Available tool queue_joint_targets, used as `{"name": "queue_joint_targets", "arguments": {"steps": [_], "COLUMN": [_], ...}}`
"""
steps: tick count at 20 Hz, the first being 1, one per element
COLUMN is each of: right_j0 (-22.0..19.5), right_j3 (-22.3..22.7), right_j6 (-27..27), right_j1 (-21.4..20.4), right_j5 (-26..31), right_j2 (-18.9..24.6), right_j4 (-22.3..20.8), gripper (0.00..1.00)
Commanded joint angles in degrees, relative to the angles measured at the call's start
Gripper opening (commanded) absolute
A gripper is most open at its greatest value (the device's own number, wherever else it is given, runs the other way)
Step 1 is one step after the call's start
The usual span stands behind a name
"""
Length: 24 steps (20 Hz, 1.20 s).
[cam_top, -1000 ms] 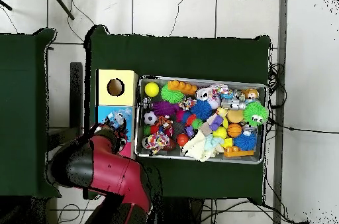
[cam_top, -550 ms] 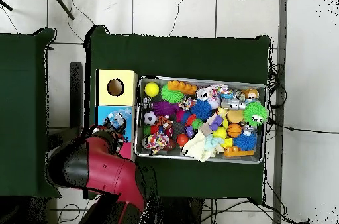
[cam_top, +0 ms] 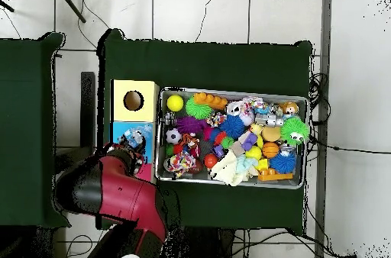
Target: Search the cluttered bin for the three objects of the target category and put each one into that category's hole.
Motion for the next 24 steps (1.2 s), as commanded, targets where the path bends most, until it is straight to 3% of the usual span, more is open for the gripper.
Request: {"name": "queue_joint_targets", "arguments": {"steps": [1, 12, 13, 24], "right_j0": [0.5, 2.0, 2.0, 1.3], "right_j3": [-4.1, -3.8, -3.8, -4.9], "right_j6": [14.2, 14.3, 14.3, 13.2], "right_j1": [2.6, 2.7, 2.7, 2.7], "right_j5": [4.3, 4.1, 4.4, 7.1], "right_j2": [0.3, -1.8, -1.9, -1.5], "right_j4": [0.8, 0.8, 0.9, 0.5], "gripper": [1.0, 1.0, 0.0, 0.0]}}
